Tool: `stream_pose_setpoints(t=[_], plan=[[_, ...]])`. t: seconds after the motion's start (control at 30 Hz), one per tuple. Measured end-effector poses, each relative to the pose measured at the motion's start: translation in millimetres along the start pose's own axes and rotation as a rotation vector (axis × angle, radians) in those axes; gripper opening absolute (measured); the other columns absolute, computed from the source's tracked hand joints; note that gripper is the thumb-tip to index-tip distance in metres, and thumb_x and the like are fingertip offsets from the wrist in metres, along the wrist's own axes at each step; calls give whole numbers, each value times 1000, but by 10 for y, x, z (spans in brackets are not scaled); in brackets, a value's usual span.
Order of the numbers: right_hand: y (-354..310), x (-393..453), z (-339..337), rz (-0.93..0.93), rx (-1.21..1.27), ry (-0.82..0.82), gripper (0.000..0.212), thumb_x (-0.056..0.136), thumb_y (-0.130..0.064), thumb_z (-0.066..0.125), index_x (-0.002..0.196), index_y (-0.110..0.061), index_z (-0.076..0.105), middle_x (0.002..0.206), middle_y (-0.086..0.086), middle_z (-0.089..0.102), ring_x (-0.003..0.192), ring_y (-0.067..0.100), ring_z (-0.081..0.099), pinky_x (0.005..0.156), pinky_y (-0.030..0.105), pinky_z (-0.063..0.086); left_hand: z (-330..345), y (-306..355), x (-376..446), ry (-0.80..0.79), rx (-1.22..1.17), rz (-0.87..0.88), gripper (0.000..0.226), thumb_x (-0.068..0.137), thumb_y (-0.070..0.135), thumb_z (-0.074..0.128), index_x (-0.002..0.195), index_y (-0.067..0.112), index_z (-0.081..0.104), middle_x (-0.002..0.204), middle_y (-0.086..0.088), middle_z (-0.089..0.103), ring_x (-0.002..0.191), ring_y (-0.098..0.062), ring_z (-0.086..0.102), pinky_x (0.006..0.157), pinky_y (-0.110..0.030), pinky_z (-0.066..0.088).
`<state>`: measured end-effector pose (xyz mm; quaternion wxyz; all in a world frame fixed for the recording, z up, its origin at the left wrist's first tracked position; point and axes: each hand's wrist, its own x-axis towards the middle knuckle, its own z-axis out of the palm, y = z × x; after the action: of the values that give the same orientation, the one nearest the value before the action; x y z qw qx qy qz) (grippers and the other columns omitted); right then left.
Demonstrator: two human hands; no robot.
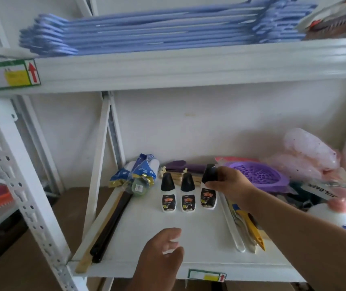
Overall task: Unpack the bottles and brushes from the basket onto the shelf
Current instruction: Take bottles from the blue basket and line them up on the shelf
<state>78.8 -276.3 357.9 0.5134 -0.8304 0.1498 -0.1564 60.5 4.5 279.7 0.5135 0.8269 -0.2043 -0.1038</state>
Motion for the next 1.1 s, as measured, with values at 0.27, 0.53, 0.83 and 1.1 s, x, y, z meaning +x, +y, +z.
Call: stream_pose_setpoints(t=[0.27, 0.53, 0.83, 1.1], plan=[[479, 388, 200, 31, -132, 5, 39, 82, -17, 88, 118, -24, 74, 94, -8, 78, 85, 10, 76, 76, 23, 60, -3, -201, 75, -18, 9, -56, 32, 103, 15, 71, 121, 41, 69, 129, 24, 71, 115, 6, 69, 76, 6, 47], [547, 478, 341, -9, -108, 6, 37, 83, -21, 86, 117, -29, 74, 95, -10, 80, 86, 9, 76, 70, 22, 56, 2, -326, 69, -11, 4, -91, 33, 102, 17, 69, 119, 45, 71, 128, 29, 72, 113, 18, 67, 81, 0, 51], [491, 417, 344, -9, -230, -37, 40, 90, -15, 78, 126, -28, 66, 106, -5, 75, 96, 16, 72, 78, 31, 58, -76, -291, 31, 0, -22, -81, 40, 104, 16, 66, 139, 33, 70, 135, 19, 72, 125, 4, 66, 95, -11, 51], [502, 318, 252, -28, -343, -10, 41, 95, -15, 73, 134, -24, 61, 111, 3, 73, 99, 24, 71, 85, 40, 62, -60, -294, 22, 38, -76, -74, 34, 102, 15, 69, 129, 36, 75, 125, 22, 77, 114, 4, 72, 97, -21, 57]])
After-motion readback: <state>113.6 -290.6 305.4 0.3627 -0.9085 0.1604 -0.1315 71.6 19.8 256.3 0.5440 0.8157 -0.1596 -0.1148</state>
